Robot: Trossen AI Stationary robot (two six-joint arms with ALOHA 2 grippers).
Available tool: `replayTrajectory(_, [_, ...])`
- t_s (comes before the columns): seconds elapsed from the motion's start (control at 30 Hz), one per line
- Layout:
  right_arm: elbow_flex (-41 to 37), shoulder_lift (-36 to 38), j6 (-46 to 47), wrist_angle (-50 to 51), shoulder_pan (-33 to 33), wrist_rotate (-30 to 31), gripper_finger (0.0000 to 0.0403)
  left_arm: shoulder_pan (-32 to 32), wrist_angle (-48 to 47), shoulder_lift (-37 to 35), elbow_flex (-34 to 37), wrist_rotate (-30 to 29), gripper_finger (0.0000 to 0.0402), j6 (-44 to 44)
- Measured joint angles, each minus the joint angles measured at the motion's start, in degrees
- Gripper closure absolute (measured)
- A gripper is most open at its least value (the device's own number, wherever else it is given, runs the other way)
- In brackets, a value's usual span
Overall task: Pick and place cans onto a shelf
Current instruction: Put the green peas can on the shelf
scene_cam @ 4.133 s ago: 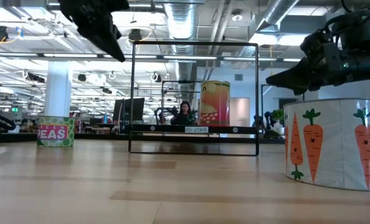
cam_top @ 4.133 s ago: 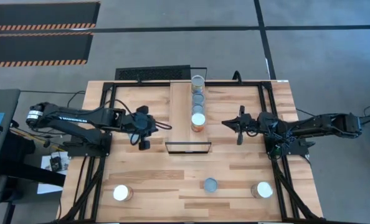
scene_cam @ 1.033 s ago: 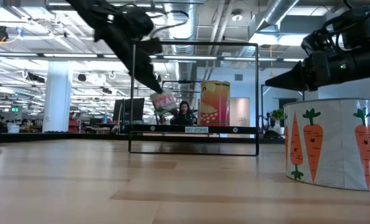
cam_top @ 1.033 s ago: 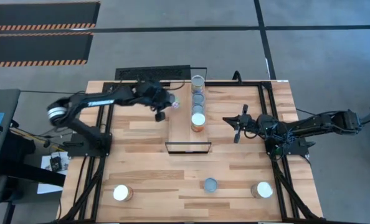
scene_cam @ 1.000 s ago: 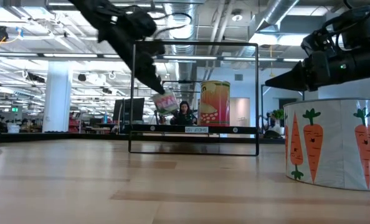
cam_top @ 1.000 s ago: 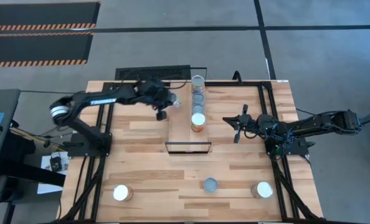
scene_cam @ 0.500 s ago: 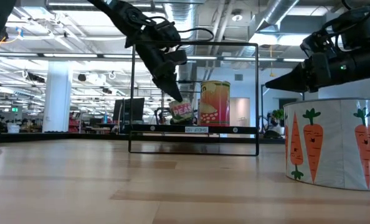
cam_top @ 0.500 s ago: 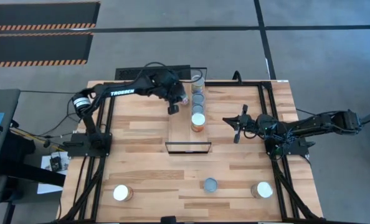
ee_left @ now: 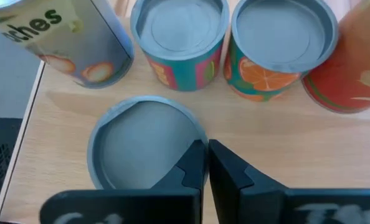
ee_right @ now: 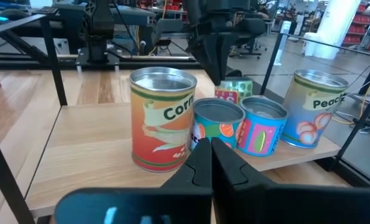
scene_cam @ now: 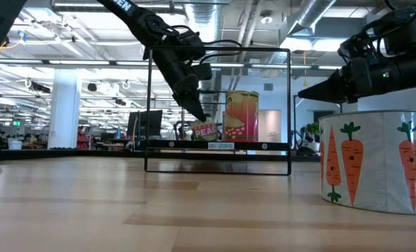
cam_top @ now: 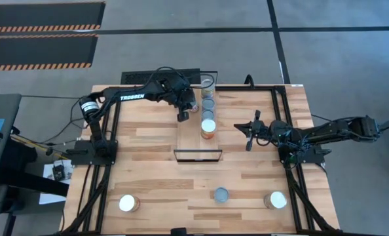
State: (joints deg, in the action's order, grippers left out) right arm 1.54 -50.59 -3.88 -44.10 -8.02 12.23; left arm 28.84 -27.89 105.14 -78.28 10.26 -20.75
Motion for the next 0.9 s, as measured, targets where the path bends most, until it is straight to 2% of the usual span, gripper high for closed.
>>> replayTrajectory(0.9, [0.0,0.0,0.0,-0.1,0.1,0.0,0.0395,-0.3,-0.5,-0.1,0.0,1.1,0.0401,1.1])
